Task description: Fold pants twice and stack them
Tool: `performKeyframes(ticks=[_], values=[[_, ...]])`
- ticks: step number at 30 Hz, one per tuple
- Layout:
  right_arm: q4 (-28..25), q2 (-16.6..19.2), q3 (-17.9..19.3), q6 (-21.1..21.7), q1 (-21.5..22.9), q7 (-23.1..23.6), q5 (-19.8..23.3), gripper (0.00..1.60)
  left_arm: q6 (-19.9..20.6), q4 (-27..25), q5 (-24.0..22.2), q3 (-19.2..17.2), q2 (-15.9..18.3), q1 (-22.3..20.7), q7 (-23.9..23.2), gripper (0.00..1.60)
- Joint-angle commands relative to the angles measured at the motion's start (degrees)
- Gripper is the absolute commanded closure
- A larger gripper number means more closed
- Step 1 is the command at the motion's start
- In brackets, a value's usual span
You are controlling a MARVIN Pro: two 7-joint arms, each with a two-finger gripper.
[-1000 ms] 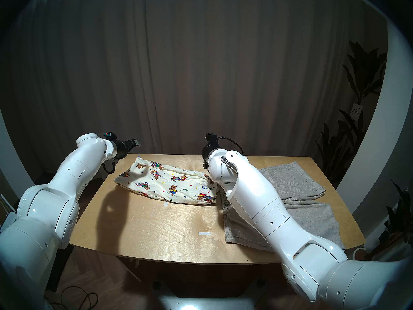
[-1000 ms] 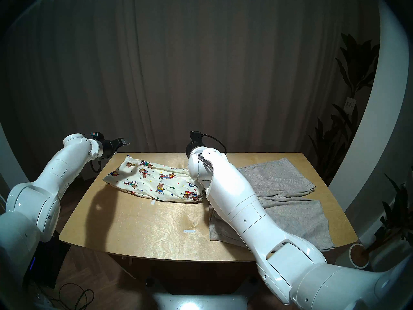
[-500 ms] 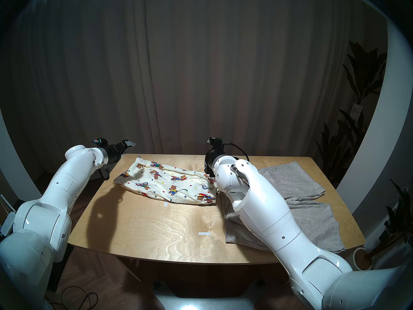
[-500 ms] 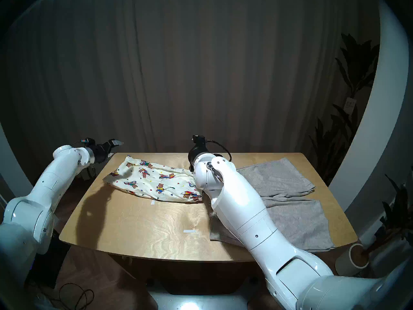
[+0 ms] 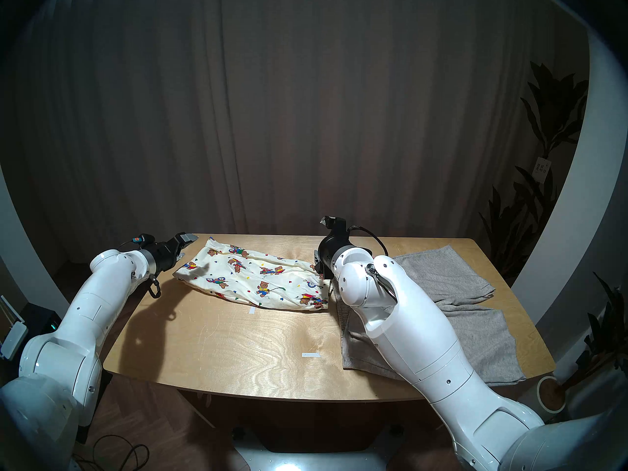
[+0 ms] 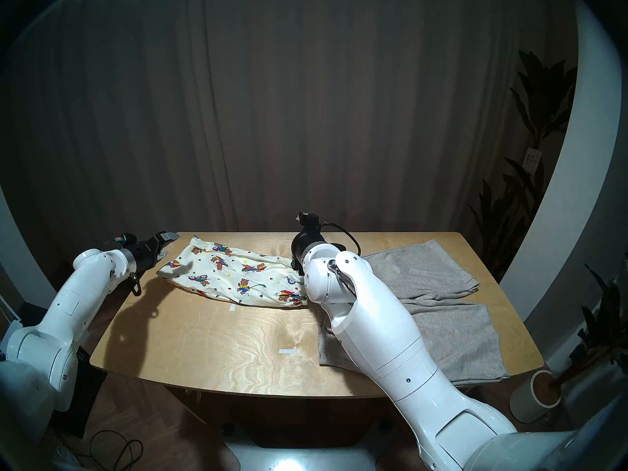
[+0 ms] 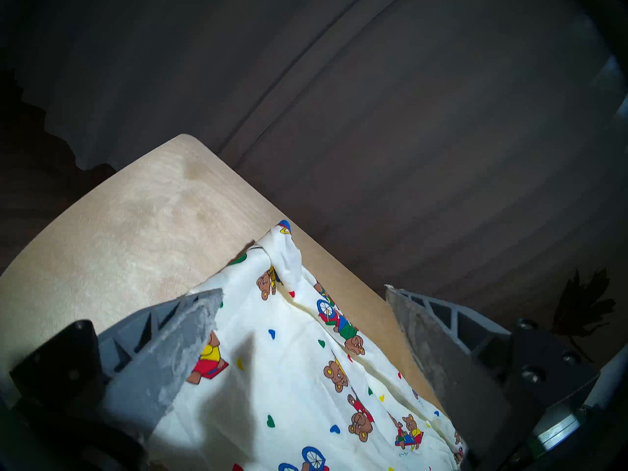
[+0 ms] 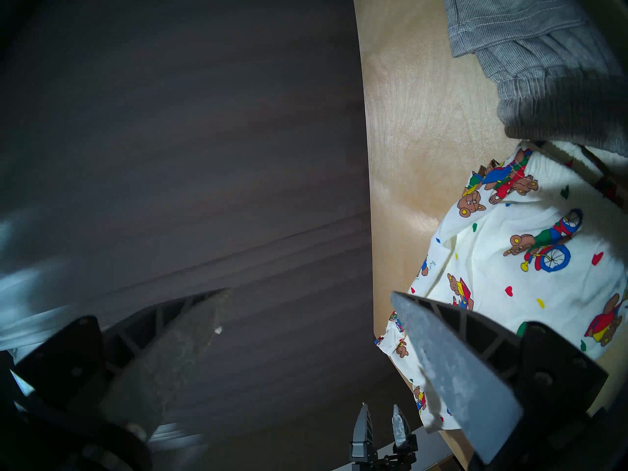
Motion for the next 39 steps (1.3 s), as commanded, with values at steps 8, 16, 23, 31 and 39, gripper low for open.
performKeyframes(ticks=[8, 16, 23, 31, 39], values=[[-6.1, 2.4, 1.1, 0.6, -3.5, 0.6, 1.3, 0.00, -4.2, -10.4, -4.7, -5.9, 1.9, 8.7, -5.8, 0.00], [-7.8, 3.2, 1.4, 0.9, -4.8, 0.5, 2.2, 0.00, -5.8, -15.3, -6.4, -8.9, 2.4, 14.1, -4.4, 0.00], [-9.0, 3.8, 1.6, 1.2, -5.4, 0.6, 2.8, 0.00, -6.8, -19.3, -7.7, -10.8, 2.0, 18.5, -2.9, 0.00], [-10.1, 4.6, 1.8, 1.5, -6.1, 0.5, 3.3, 0.00, -8.2, -24.5, -9.3, -12.8, 0.8, 22.2, 1.8, 0.00], [-10.9, 5.2, 1.9, 1.5, -6.4, 0.5, 3.8, 0.00, -9.6, -29.1, -10.2, -14.5, -0.1, 25.2, 7.8, 0.00]])
